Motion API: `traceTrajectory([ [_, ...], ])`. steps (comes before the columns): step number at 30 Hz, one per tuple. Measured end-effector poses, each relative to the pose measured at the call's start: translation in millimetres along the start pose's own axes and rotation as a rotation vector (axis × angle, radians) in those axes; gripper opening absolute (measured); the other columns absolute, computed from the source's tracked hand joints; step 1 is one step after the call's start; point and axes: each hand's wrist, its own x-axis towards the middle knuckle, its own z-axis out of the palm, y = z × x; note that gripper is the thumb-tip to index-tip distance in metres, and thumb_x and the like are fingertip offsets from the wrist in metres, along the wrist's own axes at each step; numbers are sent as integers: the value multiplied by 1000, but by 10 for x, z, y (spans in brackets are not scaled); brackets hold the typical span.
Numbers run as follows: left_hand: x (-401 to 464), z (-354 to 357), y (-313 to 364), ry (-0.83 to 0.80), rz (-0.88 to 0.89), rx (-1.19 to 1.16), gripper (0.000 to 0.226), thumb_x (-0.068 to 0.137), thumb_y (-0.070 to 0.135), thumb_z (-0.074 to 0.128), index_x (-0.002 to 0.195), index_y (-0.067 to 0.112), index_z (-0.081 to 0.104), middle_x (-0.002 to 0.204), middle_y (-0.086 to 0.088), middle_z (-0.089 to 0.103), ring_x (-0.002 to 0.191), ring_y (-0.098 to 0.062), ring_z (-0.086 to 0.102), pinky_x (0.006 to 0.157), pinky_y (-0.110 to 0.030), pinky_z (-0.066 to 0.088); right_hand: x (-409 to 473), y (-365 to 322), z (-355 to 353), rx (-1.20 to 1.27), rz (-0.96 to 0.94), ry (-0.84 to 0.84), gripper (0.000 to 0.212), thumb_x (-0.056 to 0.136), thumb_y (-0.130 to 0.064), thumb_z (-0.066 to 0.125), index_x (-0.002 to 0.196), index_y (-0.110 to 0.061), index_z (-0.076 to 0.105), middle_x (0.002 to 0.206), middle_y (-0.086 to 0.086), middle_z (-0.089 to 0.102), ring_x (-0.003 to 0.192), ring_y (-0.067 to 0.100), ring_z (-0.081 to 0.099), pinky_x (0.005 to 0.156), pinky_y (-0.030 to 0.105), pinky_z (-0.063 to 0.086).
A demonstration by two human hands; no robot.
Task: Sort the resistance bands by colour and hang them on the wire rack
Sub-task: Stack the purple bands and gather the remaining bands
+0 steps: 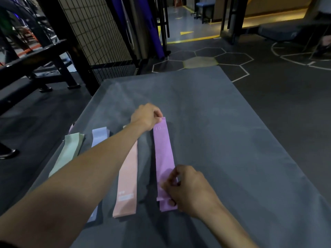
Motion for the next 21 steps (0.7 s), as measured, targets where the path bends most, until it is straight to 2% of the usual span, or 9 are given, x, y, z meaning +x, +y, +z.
traceTrajectory([
  [3, 8, 51, 18, 22, -8, 68, 14, 85, 26, 74, 96, 34, 78, 104, 7, 76, 100, -20, 69, 83, -30, 53, 36, -19, 19, -17, 15, -14, 12, 85, -30, 63, 82, -19, 63, 82, 9, 76, 69, 29, 67, 71, 36, 61],
  [7, 3, 92, 0, 9, -10, 93, 16, 85, 24, 73, 97, 34, 79, 105, 8, 76, 100, -22, 69, 85, -32, 56, 42, -14, 17, -10, 19, -30, 11, 86, -30, 62, 79, -22, 61, 78, 6, 76, 62, 22, 61, 69, 30, 58],
  [13, -14, 103, -21, -2, 1, 119, 18, 85, 24, 72, 97, 36, 78, 106, 7, 76, 100, -25, 69, 87, -37, 57, 49, 25, 45, -40, 17, -47, 15, 85, -37, 68, 85, -24, 60, 87, 4, 76, 67, 22, 60, 76, 35, 60],
  [18, -12, 96, -40, 3, 0, 120, 18, 86, 24, 72, 97, 36, 78, 107, 7, 76, 101, -26, 68, 87, -35, 56, 43, 34, -5, -18, 3, -59, 14, 88, -34, 69, 86, -24, 61, 59, -3, 69, 42, 3, 55, 63, 25, 54],
  [21, -14, 85, -36, -3, 6, 129, 17, 87, 25, 71, 98, 36, 78, 108, 6, 75, 102, -26, 68, 86, -34, 55, 31, 21, -12, -16, 8, -71, 15, 88, -35, 69, 87, -23, 61, 57, -4, 68, 38, 0, 53, 62, 24, 53],
])
